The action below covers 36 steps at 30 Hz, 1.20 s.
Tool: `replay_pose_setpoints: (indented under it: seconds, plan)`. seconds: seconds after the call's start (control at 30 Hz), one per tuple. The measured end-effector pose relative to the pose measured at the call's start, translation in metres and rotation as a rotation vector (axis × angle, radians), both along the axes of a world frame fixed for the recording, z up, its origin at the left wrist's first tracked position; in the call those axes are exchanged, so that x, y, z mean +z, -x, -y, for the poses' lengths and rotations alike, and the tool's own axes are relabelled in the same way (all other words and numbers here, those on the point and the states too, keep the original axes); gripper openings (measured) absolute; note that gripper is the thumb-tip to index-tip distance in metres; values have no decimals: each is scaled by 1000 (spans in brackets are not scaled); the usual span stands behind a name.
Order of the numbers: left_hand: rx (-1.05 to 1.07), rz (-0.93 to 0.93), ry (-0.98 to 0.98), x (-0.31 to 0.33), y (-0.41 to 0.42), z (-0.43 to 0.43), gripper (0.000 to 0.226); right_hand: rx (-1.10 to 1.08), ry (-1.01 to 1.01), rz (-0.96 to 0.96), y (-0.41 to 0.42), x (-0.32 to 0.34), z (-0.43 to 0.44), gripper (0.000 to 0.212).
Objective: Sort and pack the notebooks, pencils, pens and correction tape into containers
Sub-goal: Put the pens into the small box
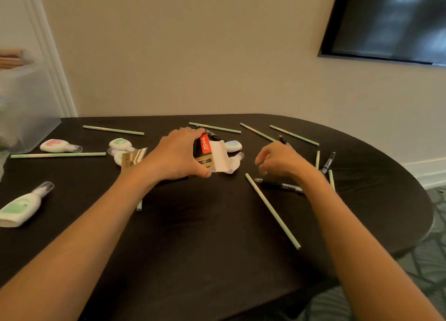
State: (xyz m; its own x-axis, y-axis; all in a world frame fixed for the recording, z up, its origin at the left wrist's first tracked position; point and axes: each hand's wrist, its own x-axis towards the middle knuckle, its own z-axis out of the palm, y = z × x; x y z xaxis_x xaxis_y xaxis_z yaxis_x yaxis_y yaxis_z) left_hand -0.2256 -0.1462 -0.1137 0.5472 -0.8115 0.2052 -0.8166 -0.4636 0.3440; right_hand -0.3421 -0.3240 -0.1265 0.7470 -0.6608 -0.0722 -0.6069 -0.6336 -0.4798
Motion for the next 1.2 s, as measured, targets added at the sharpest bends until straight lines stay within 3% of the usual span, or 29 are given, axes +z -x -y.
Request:
replay_pose_setpoints:
  seconds: [0.1,0.23,0.33,0.43,0.6,0.67,0.73,0.83,0.97,1.07,1.2]
  plan:
    - [10,76,34,-1,9,13,97,-15,99,-296,16,-8,19,28]
    - [-30,111,-26,-3,12,15,95,13,204,-352,22,-18,25,16]
    - [-18,82,-23,-2,9,9,95,47,265,-256,22,-15,17,19]
    - [-13,46,-2,2,6,-3,93,113,309,-25,15,-9,-1,18]
    - [17,-131,48,18,-15,-37,87,298,19,430,-4,6,-44,24]
    - [3,-173,59,25,-24,-55,80,340,-83,524,-12,14,-63,24]
    - [3,-241,93,31,-32,-75,75,374,-182,547,-23,21,-77,24]
    - [20,-344,111,36,-44,-103,85,395,-283,533,-39,35,-96,24]
    - [21,-404,83,36,-49,-121,90,466,-222,451,-55,43,-111,21]
    - [46,-369,125,34,-55,-131,72,550,-166,397,-60,44,-120,16]
    - [58,-244,115,34,-57,-137,68,582,-106,374,-62,45,-125,17]
